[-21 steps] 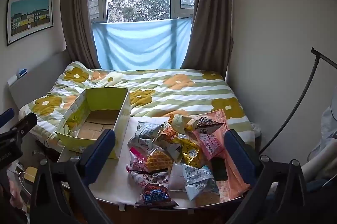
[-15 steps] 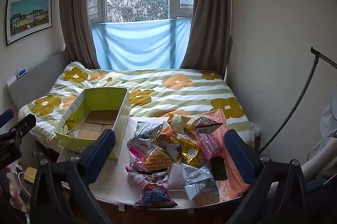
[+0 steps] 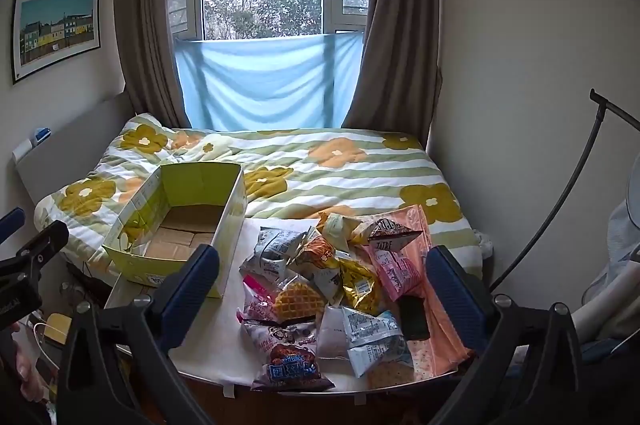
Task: Organize snacks
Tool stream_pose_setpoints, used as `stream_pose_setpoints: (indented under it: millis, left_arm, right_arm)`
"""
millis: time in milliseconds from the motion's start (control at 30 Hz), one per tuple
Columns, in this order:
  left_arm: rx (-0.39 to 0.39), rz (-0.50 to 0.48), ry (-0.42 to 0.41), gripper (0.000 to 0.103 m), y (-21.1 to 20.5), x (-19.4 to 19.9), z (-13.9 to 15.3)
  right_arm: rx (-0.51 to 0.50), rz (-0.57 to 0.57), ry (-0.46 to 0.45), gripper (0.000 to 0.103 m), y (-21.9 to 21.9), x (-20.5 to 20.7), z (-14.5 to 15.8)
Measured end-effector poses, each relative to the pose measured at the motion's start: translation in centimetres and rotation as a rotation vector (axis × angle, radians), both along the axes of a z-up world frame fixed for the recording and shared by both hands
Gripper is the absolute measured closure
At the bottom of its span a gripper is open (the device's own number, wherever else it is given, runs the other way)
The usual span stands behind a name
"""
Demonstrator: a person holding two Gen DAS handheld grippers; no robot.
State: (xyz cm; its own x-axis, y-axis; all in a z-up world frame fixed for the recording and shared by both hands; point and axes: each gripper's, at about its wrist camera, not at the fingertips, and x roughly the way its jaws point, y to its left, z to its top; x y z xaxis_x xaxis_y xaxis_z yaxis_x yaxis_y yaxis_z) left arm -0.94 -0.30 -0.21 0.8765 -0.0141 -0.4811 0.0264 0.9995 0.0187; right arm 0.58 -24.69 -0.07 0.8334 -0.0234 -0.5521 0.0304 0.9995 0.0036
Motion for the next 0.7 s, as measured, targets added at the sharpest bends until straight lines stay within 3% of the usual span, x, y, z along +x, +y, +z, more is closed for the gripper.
stream_pose_setpoints:
  millis: [700]
  left_arm:
    - [0.010, -0.001, -0.002, 0.000, -0.89, -0.36, 0.72]
  right_arm:
    - [0.018, 0.021, 0.008, 0.000, -0.04, -0.62, -0.16]
